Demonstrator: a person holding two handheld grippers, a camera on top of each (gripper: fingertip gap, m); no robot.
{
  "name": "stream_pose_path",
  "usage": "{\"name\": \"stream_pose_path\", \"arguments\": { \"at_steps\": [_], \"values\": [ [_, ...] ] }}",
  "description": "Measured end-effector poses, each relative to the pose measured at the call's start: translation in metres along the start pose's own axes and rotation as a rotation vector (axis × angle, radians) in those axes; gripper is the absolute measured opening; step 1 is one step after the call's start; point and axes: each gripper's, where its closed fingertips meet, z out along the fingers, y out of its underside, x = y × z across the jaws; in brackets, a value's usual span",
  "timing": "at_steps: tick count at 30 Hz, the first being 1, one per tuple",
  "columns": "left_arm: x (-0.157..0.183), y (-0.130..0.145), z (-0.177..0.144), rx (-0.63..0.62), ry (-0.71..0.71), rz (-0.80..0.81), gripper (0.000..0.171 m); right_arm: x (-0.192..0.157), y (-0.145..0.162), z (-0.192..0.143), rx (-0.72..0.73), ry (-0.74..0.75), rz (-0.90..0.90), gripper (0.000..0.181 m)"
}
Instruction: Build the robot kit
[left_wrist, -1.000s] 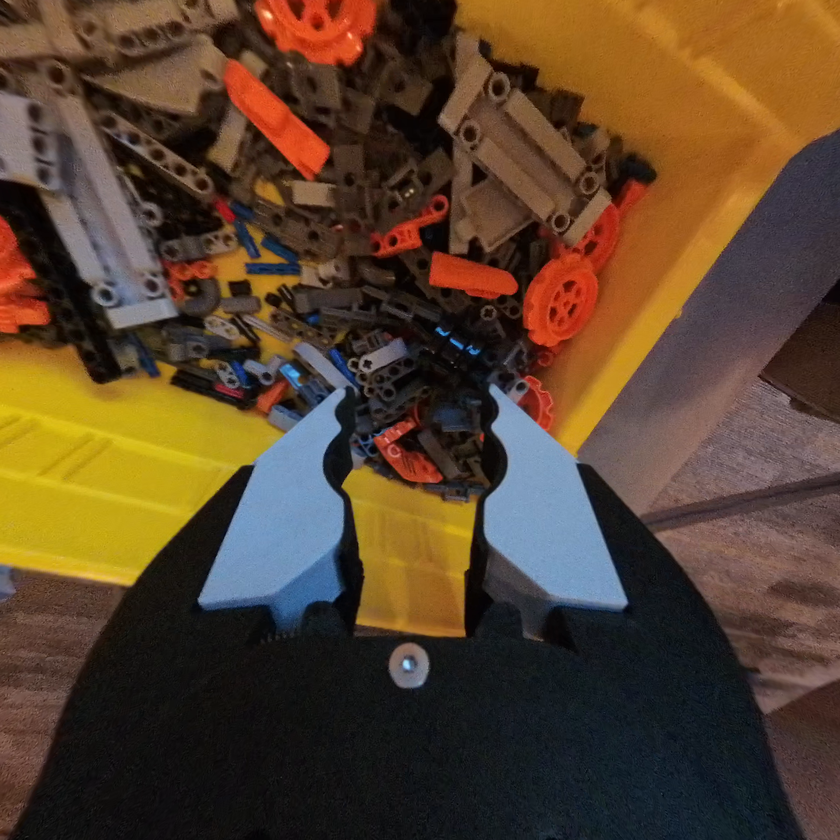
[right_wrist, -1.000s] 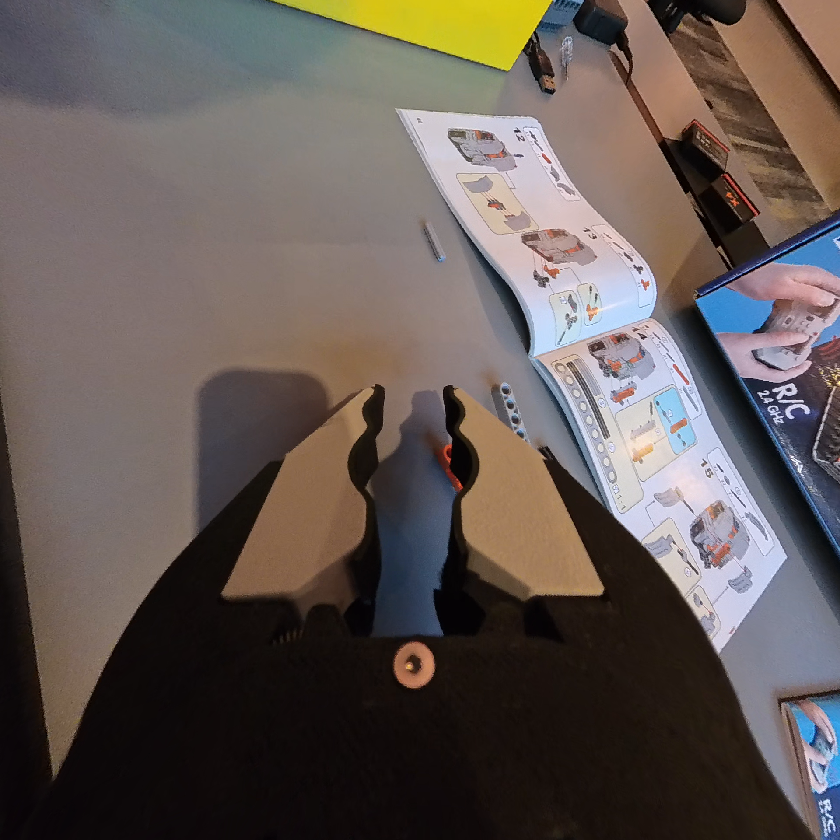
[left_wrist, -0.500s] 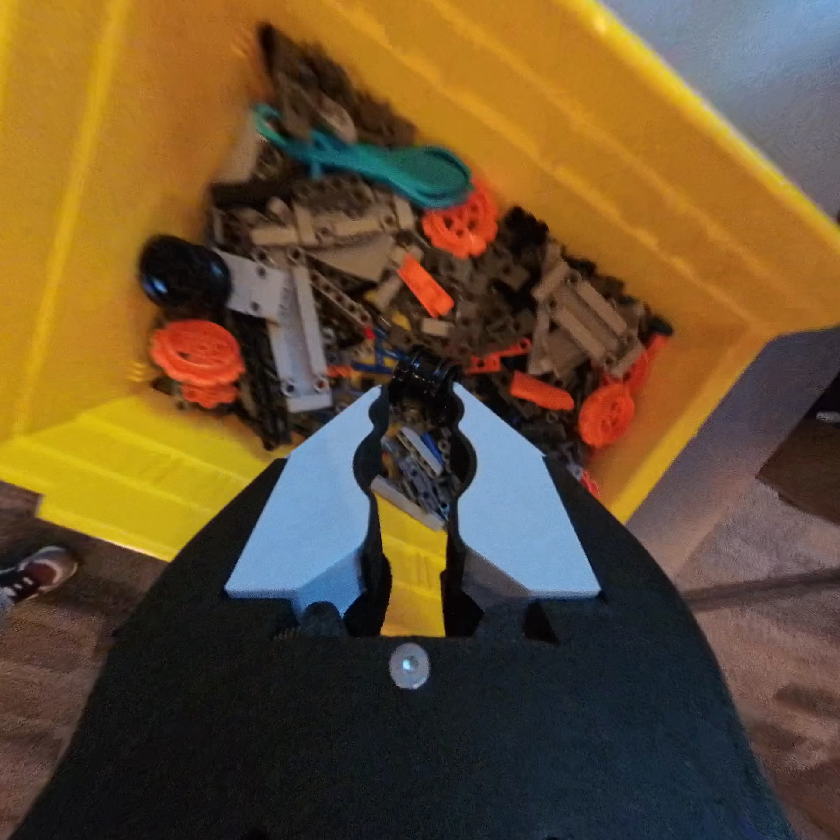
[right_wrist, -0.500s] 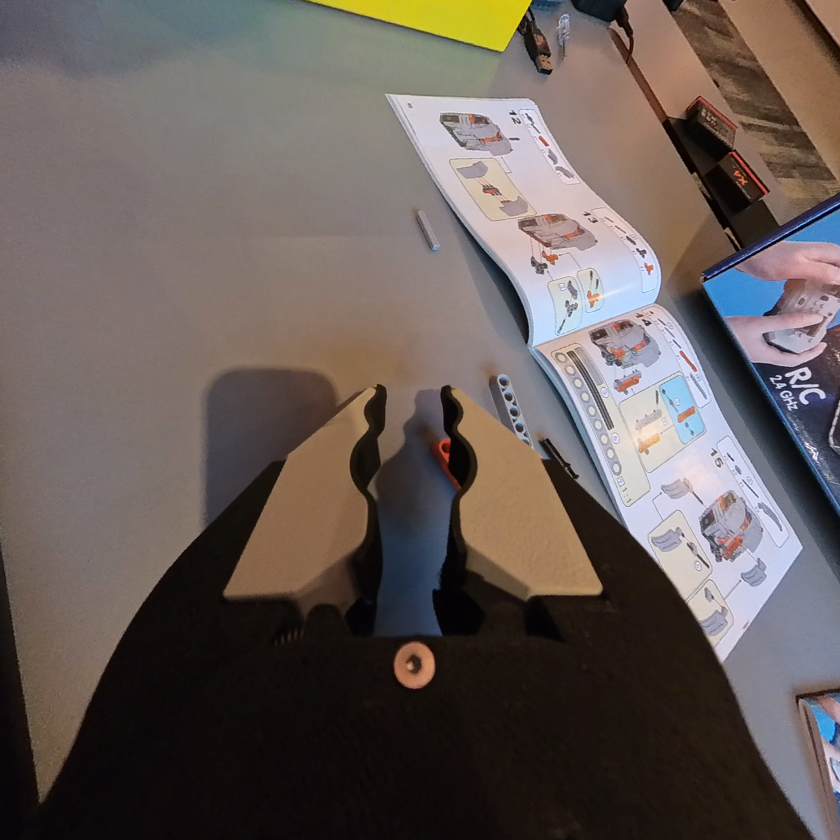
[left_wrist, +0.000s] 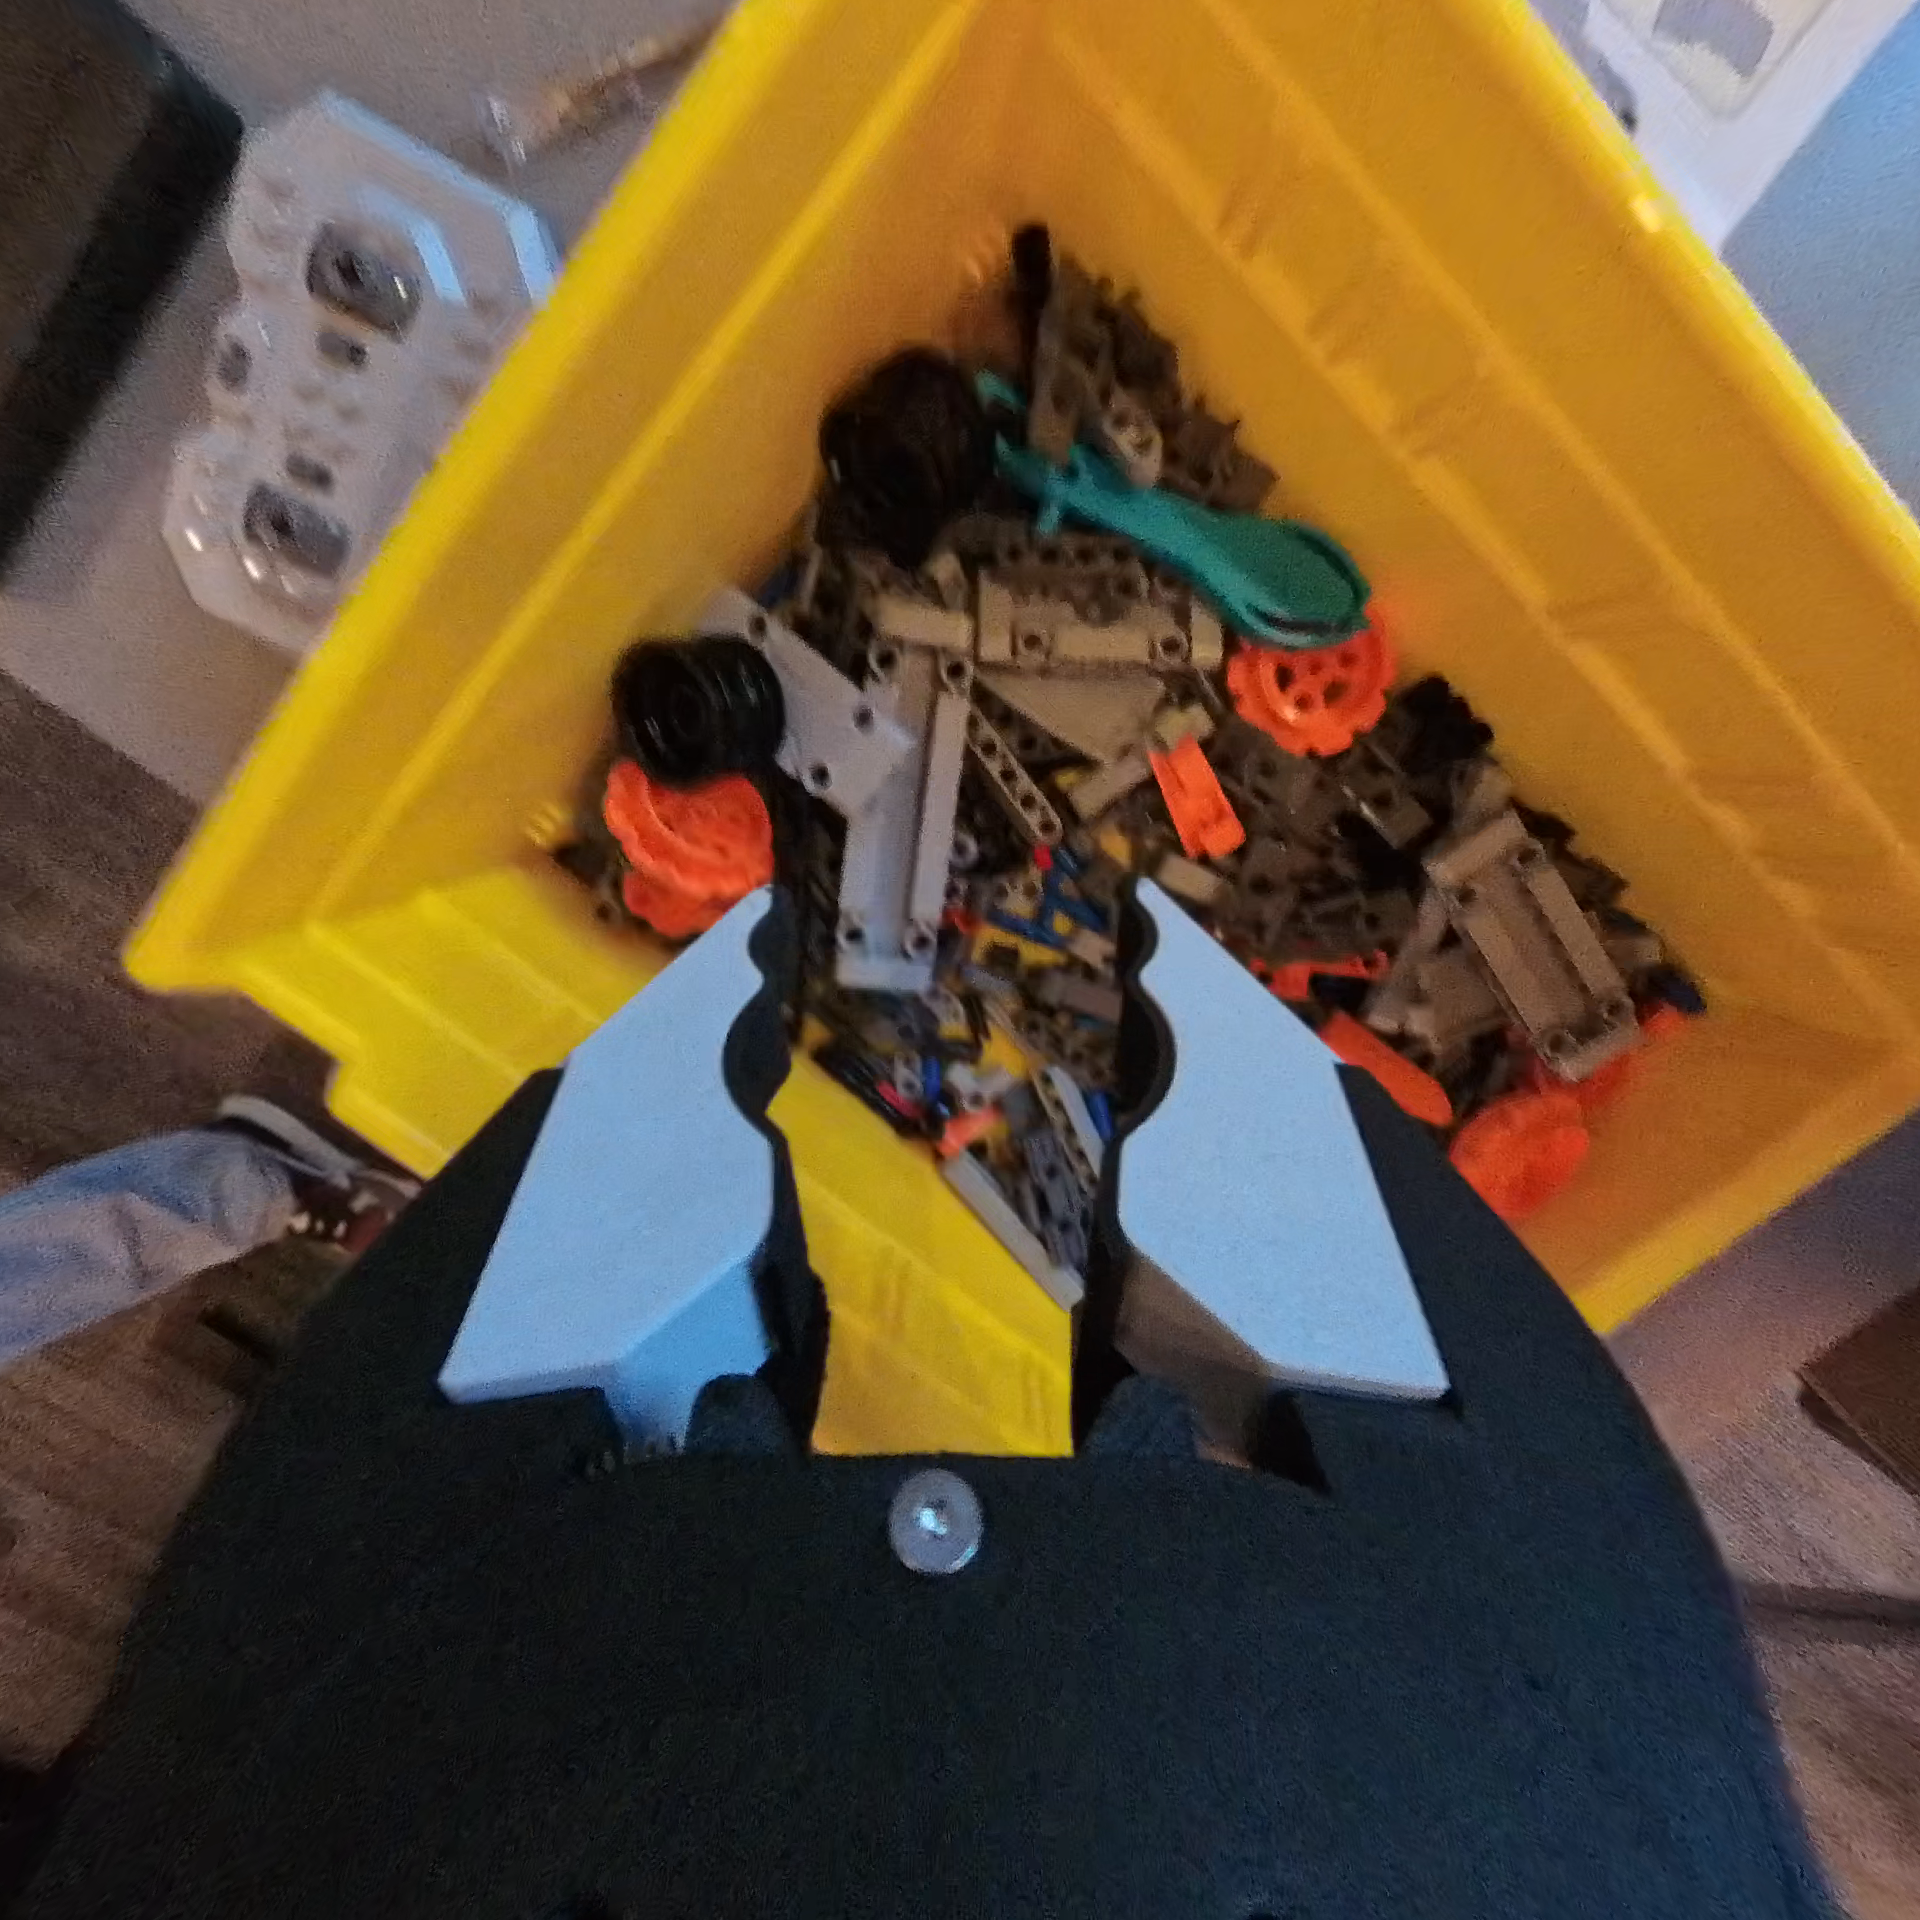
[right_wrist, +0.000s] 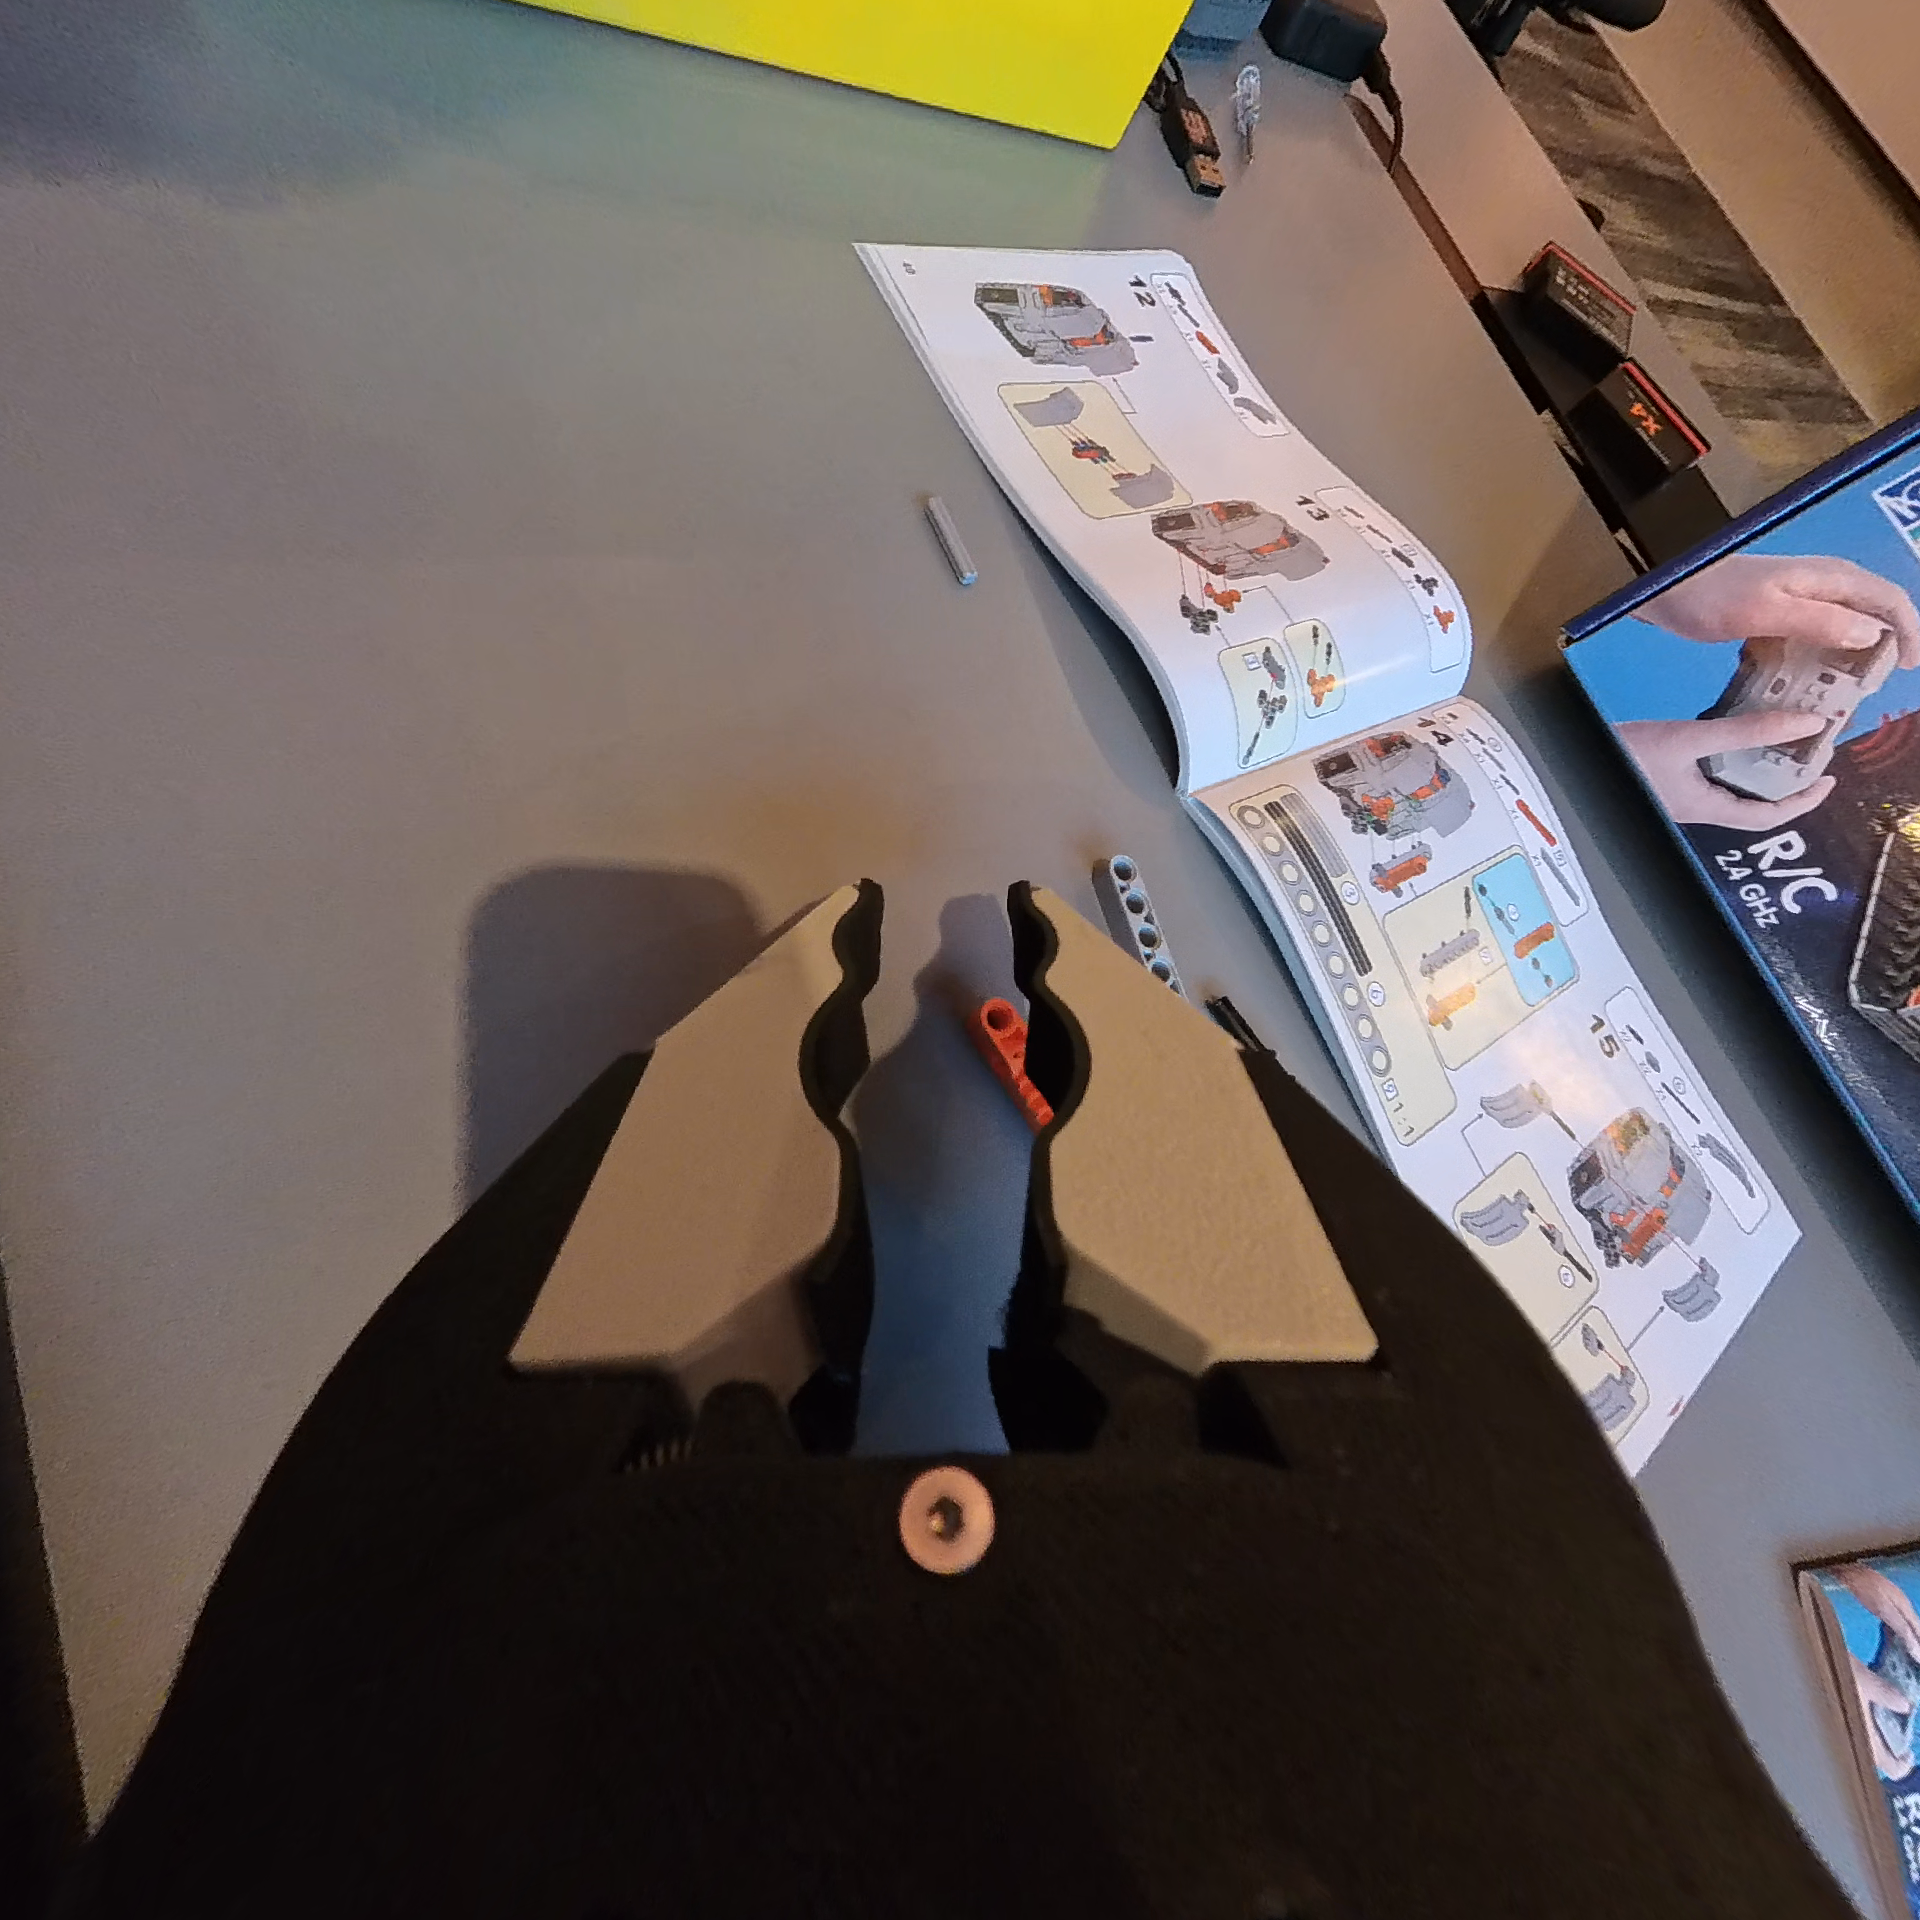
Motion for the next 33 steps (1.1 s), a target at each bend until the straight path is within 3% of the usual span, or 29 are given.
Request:
{"name": "stream_pose_path", "arguments": {
  "at_steps": [4,11,13,18,24,28,31,33],
  "values": [
    [0.04,0.063,-0.007,-0.143,0.092,-0.15,0.049,-0.002,-0.001,0.0,0.0,-0.004,-0.005,0.023],
    [0.074,0.099,0.025,-0.274,0.106,-0.137,0.045,-0.002,0.0,0.001,-0.006,-0.003,-0.012,0.023],
    [0.072,0.096,0.027,-0.265,0.083,-0.118,0.029,-0.001,0.0,0.0,-0.004,0.001,-0.005,0.023],
    [0.053,0.083,0.015,-0.266,0.03,-0.08,0.029,-0.002,0.0,0.002,-0.007,-0.005,-0.007,0.023],
    [-0.007,0.009,0.008,-0.143,-0.062,-0.048,0.03,-0.002,0.001,0.002,-0.012,-0.003,-0.008,0.023],
    [-0.016,-0.028,0.029,-0.08,0.007,-0.071,0.029,0.0,0.002,0.001,-0.011,0.0,0.001,0.023],
    [-0.006,-0.04,0.034,-0.033,0.051,-0.085,0.06,-0.001,0.003,0.002,-0.017,-0.009,0.001,0.023],
    [0.002,-0.031,0.028,-0.043,0.037,-0.075,0.064,-0.003,0.003,0.002,-0.019,-0.01,-0.01,0.023]
  ]
}}
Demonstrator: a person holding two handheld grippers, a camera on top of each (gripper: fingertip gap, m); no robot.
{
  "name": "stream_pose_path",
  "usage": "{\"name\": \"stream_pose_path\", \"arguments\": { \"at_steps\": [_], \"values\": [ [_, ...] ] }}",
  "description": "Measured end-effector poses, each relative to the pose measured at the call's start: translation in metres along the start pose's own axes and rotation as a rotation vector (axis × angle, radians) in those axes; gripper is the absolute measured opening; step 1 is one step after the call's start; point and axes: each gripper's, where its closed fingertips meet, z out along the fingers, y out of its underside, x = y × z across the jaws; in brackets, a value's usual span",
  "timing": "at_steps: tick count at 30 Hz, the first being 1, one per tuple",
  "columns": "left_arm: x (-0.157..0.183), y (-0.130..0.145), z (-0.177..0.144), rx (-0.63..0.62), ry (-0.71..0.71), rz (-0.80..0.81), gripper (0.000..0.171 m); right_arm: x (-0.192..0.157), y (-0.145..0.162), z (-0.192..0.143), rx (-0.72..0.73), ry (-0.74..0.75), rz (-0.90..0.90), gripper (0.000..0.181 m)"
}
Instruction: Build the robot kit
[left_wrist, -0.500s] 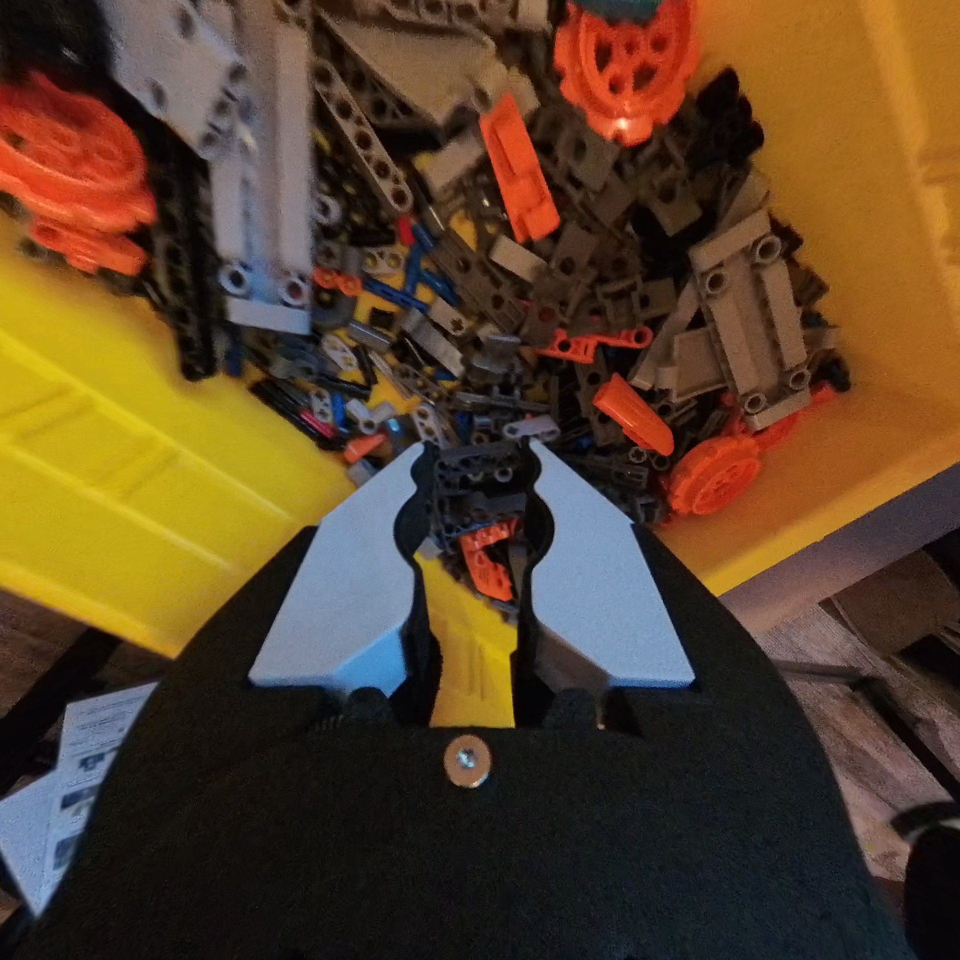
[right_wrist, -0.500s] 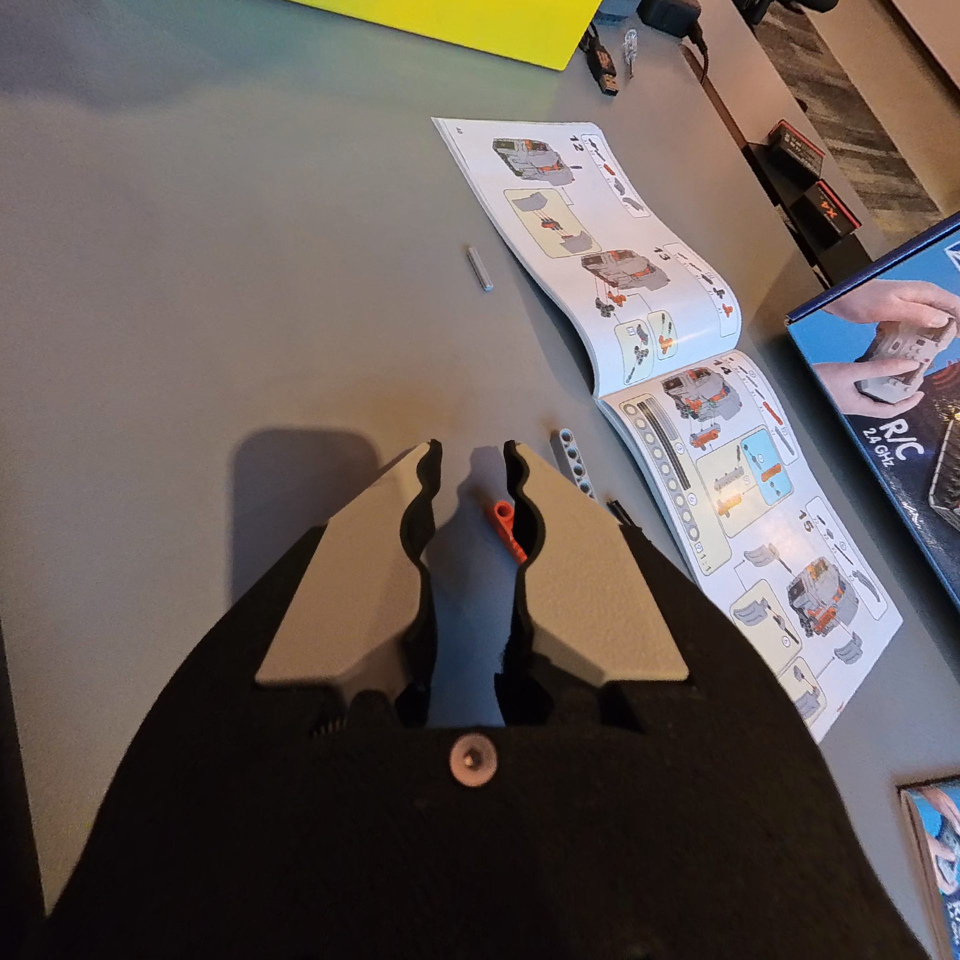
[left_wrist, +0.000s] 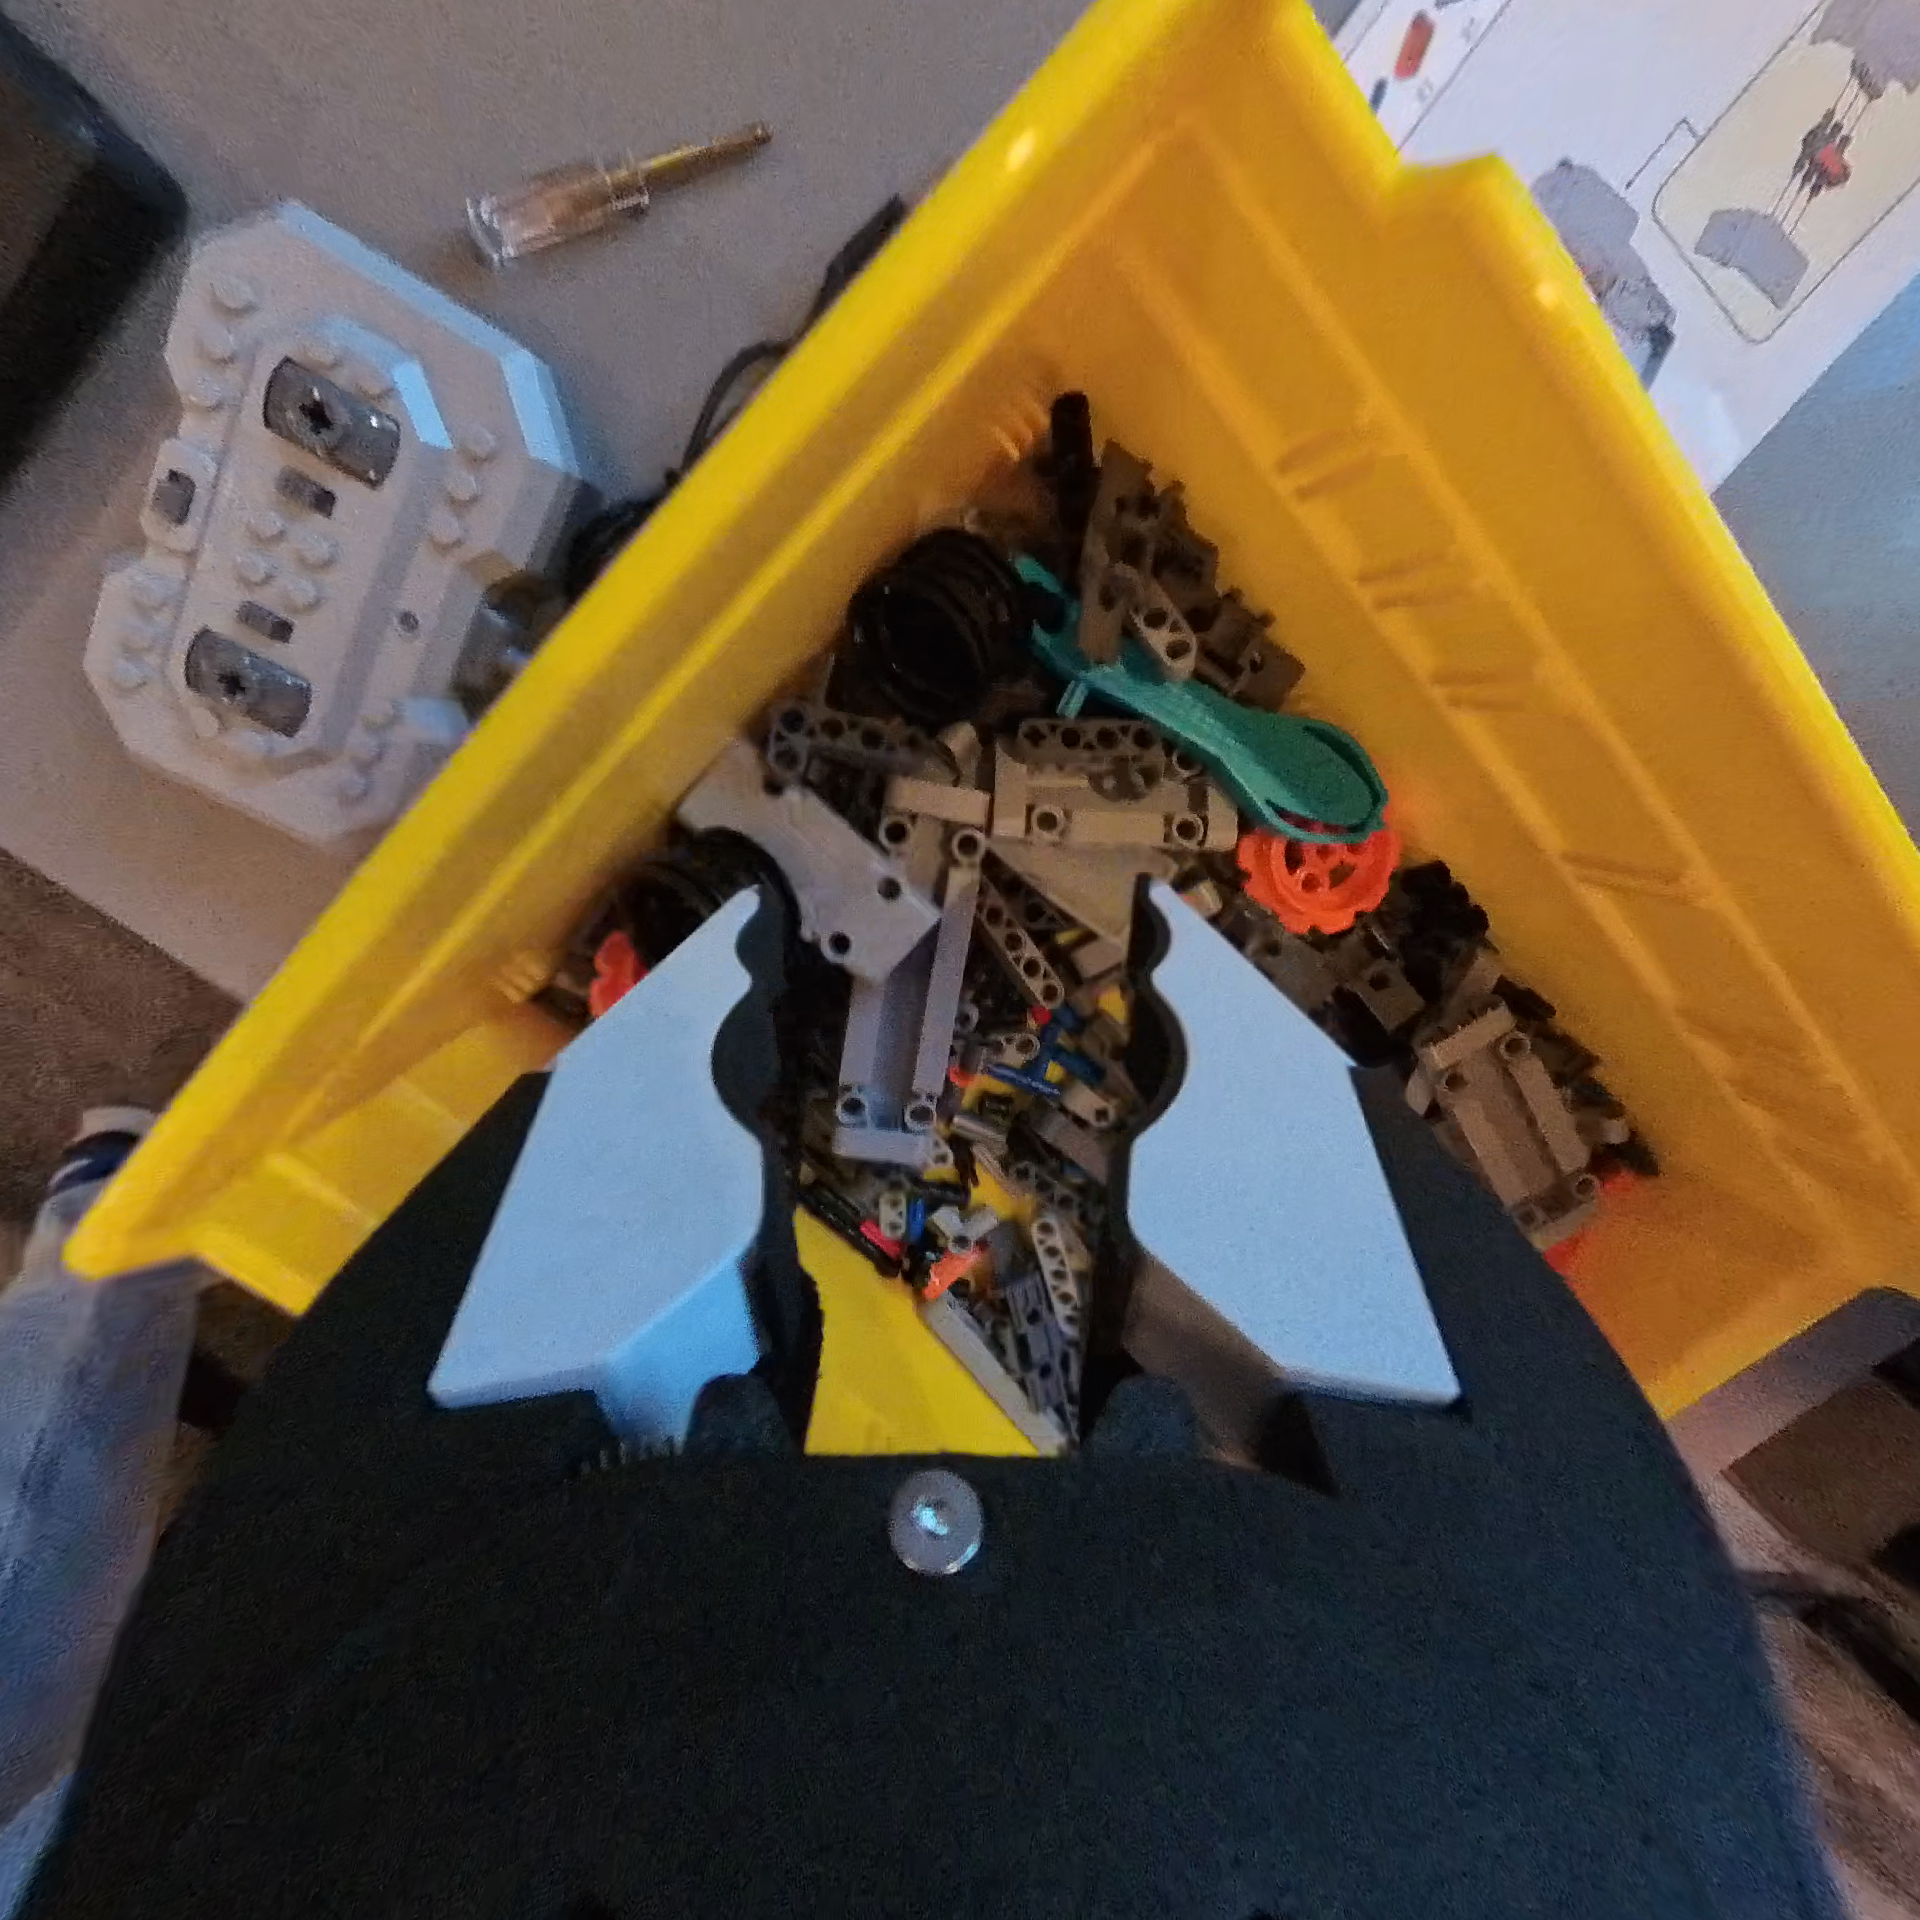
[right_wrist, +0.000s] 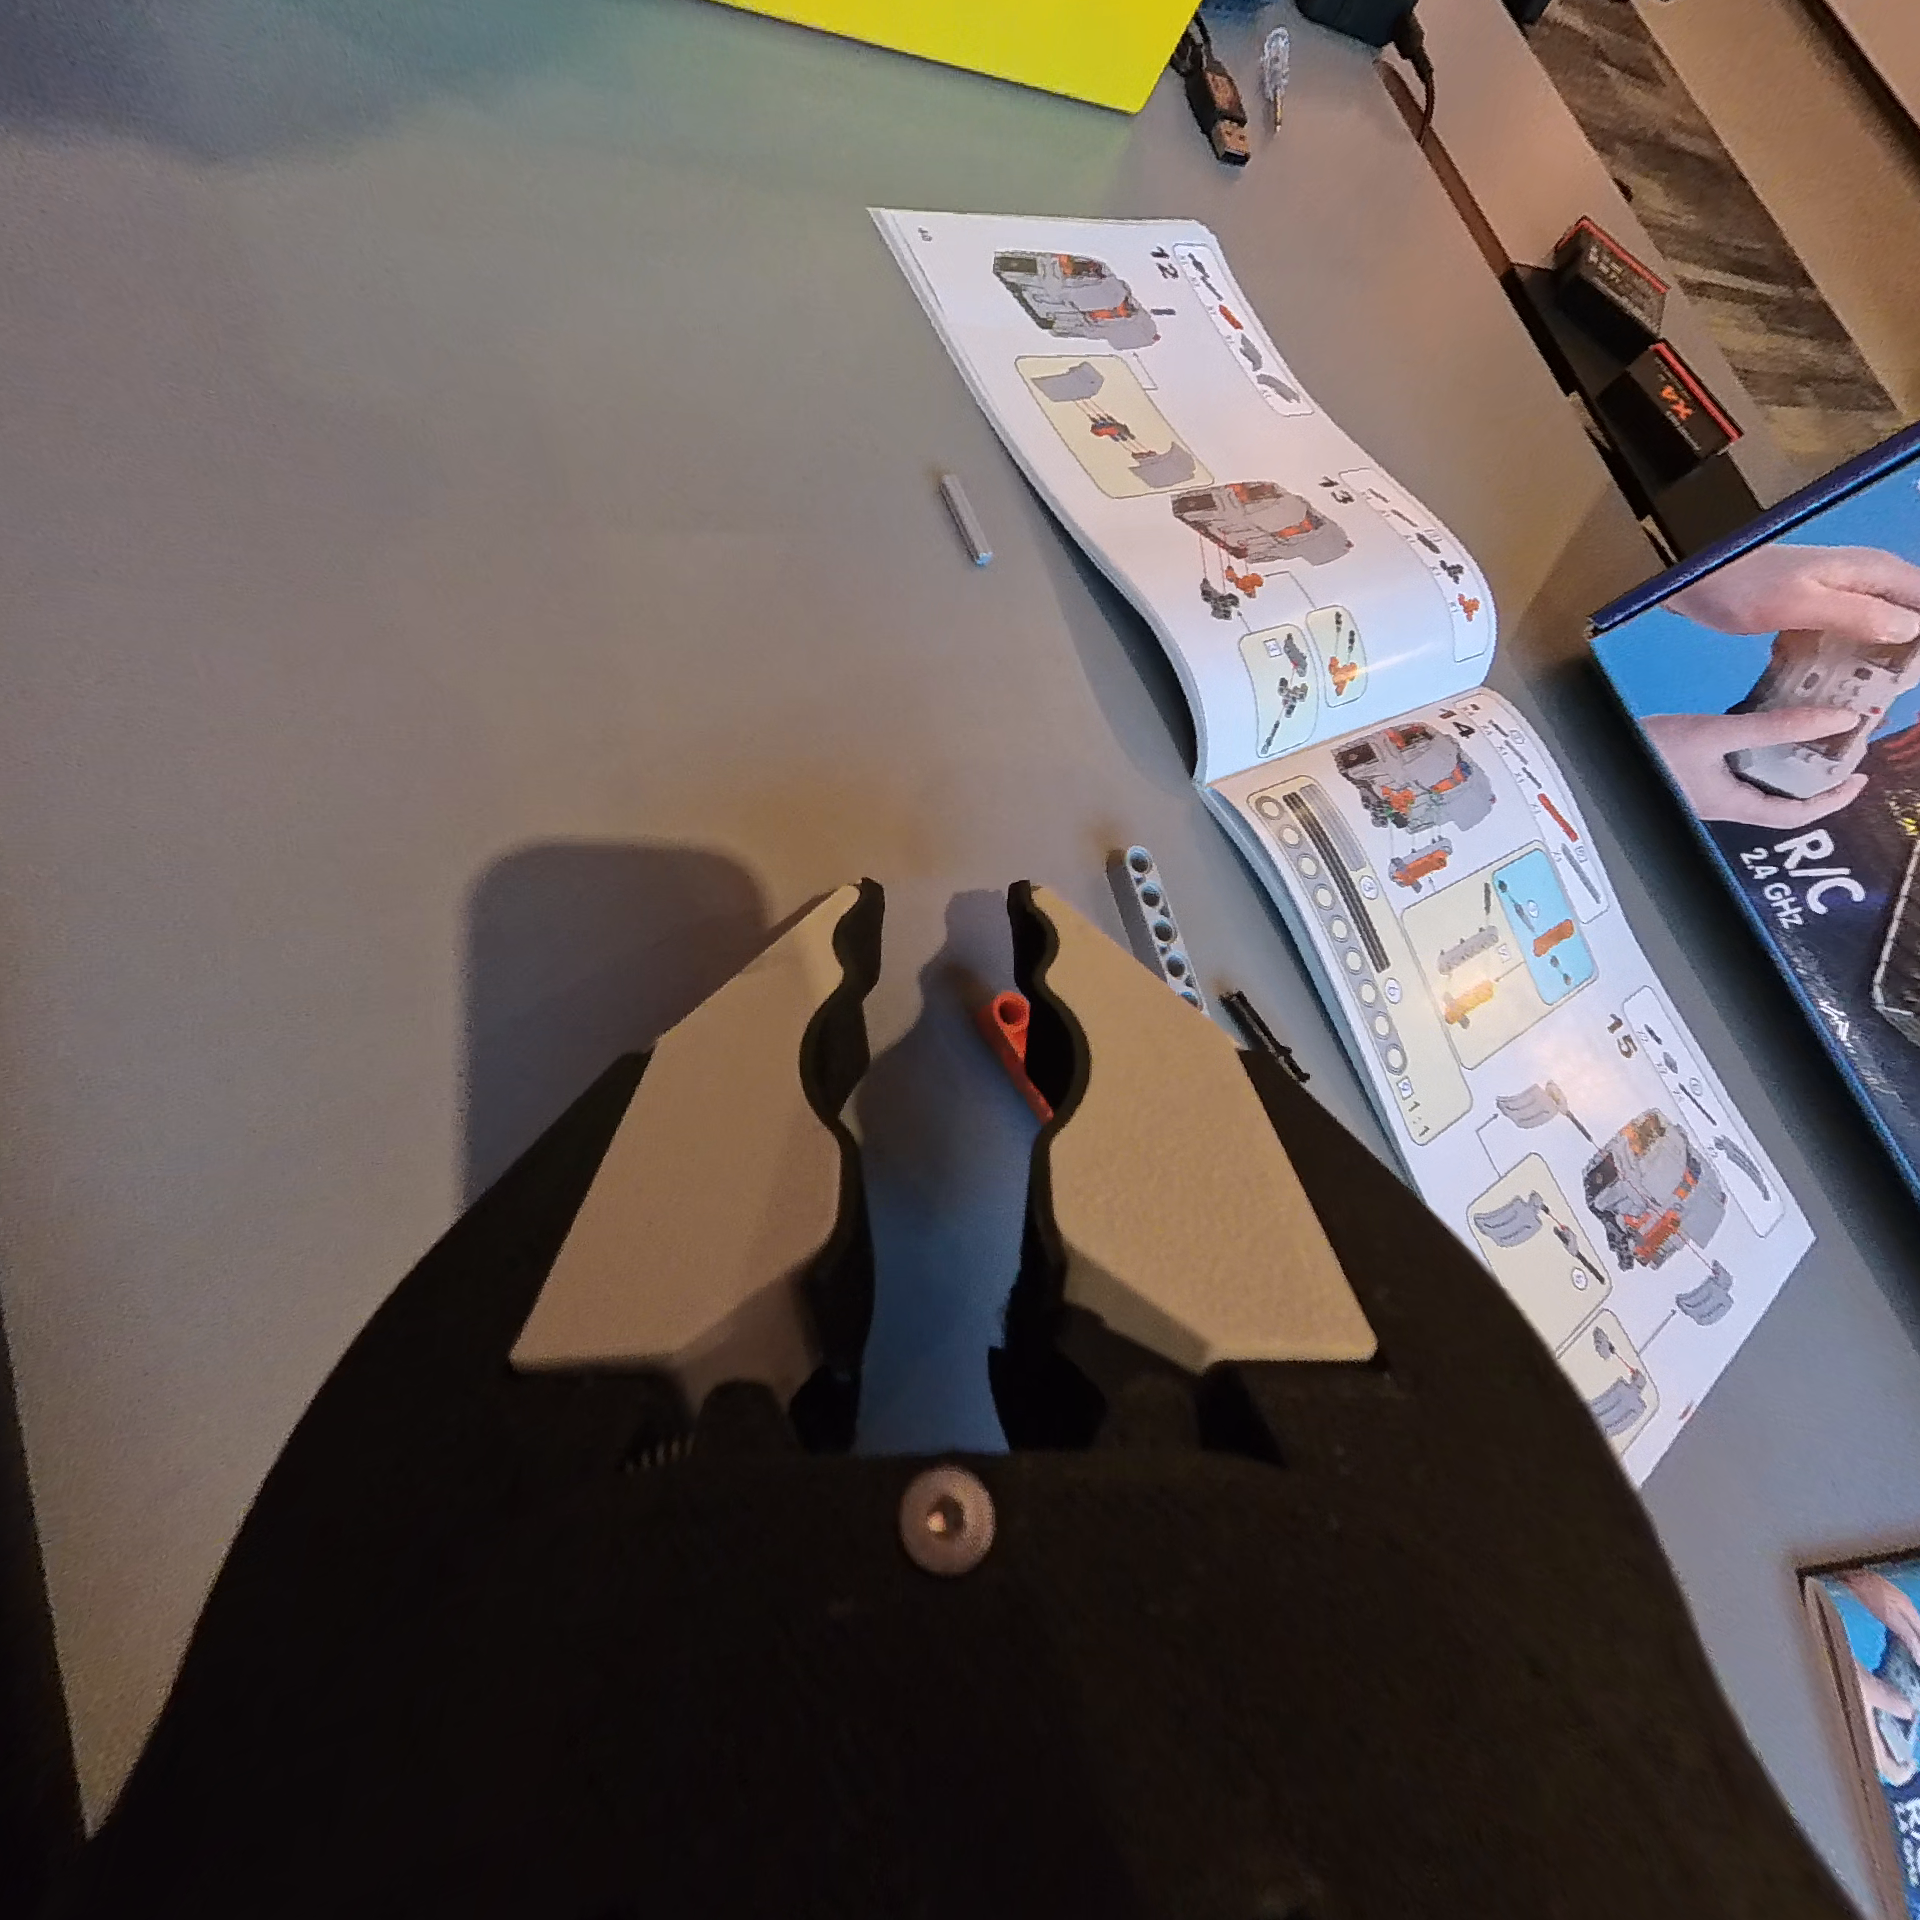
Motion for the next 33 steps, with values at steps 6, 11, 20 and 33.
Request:
{"name": "stream_pose_path", "arguments": {
  "at_steps": [6,11,20,33],
  "values": [
    [0.036,0.079,-0.02,-0.113,0.089,-0.046,0.053,-0.002,-0.002,-0.001,0.006,-0.003,-0.006,0.023],
    [0.059,0.113,0.003,-0.177,0.137,-0.091,0.055,-0.003,-0.002,0.001,-0.002,-0.006,-0.015,0.023],
    [0.054,0.123,0.015,-0.279,0.015,-0.055,0.022,0.0,0.001,0.001,-0.006,0.0,0.001,0.023],
    [0.008,-0.005,-0.022,0.048,-0.02,-0.002,0.019,0.001,0.001,0.001,-0.001,-0.001,0.017,0.023]
  ]
}}
